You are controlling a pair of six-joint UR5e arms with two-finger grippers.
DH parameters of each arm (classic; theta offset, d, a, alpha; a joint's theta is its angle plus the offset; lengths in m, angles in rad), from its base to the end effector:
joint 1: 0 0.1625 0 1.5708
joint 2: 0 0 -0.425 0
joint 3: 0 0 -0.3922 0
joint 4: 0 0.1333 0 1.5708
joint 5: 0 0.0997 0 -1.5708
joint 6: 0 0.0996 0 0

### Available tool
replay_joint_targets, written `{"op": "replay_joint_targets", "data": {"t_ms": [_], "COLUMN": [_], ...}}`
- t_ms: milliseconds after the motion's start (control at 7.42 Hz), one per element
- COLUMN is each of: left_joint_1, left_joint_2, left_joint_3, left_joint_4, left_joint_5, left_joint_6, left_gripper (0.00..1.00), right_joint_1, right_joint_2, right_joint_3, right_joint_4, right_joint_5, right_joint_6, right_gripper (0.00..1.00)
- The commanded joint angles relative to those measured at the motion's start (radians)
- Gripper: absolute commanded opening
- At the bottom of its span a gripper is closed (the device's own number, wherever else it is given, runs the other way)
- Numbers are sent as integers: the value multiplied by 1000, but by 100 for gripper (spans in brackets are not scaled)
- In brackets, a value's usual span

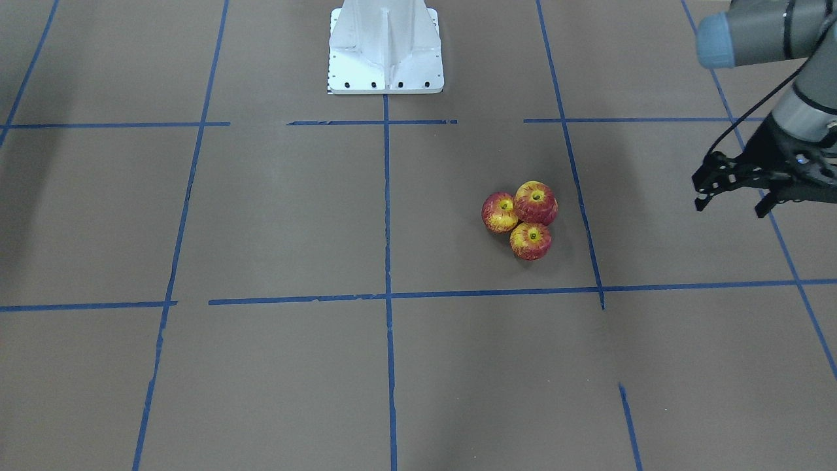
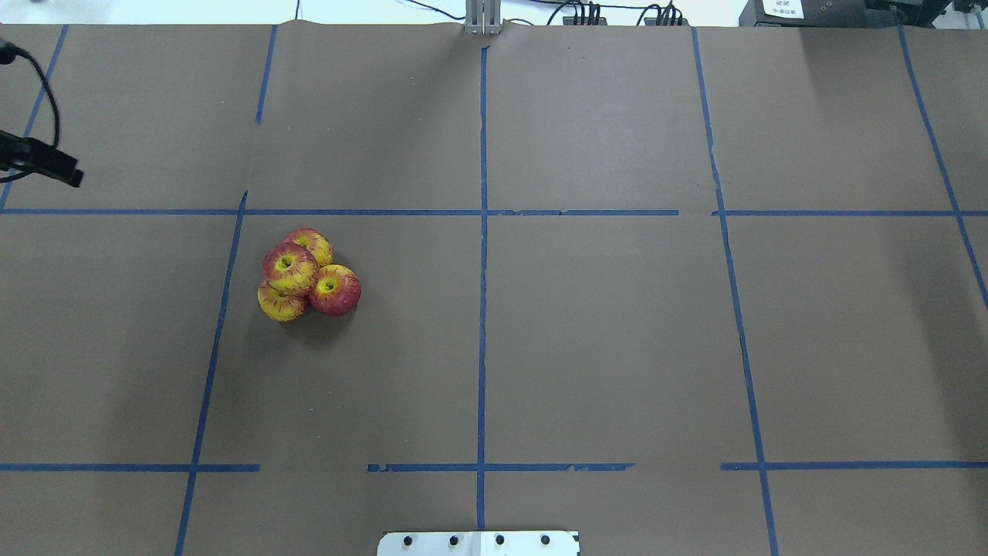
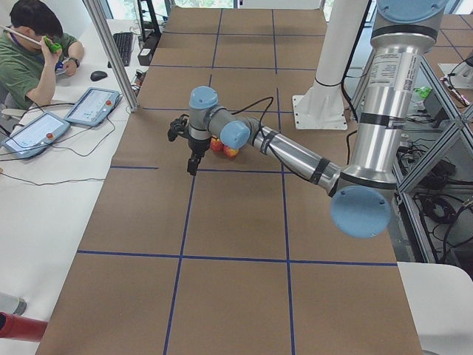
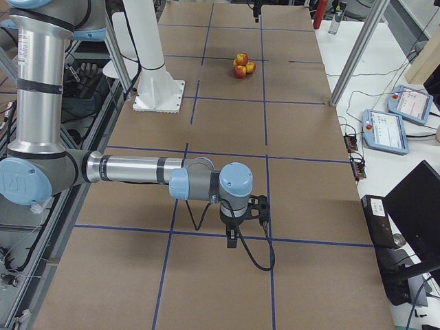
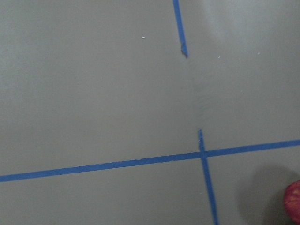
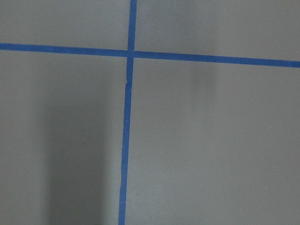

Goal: Stack apples

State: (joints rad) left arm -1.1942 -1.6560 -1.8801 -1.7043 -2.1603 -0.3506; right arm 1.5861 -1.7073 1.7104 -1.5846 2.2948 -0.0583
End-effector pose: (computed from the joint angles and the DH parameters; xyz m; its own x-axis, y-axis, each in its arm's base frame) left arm 0.1210 -0.5179 0.4565 0.7383 0.2558 -0.6241 -0.0682 0.9489 0.3082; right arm 0.0739 -0.4322 0.6580 0.7486 -0.0397 0.6618 0.0284 0.9992 0.0279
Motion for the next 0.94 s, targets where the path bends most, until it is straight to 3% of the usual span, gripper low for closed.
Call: {"op": "replay_joint_targets", "data": {"t_ms": [0, 270, 674, 809], "left_joint_1": [-147, -208, -307, -394], "left_joint_2": [164, 281, 340, 335], "left_joint_3": [19, 48, 73, 75], "left_joint_4": [2, -15, -12, 1], "left_joint_5": [-80, -174, -174, -173], "left_joint_6": [296, 320, 372, 399], "left_gripper": [99, 100, 100, 100], "right_joint_1": [0, 0, 0, 0], "right_joint_2": [0, 0, 0, 0], "right_joint_3": [0, 0, 0, 0], "right_joint_4": [0, 0, 0, 0], "right_joint_5": [0, 0, 0, 0], "right_joint_6": [0, 0, 0, 0], "right_gripper": [100, 100, 100, 100]}}
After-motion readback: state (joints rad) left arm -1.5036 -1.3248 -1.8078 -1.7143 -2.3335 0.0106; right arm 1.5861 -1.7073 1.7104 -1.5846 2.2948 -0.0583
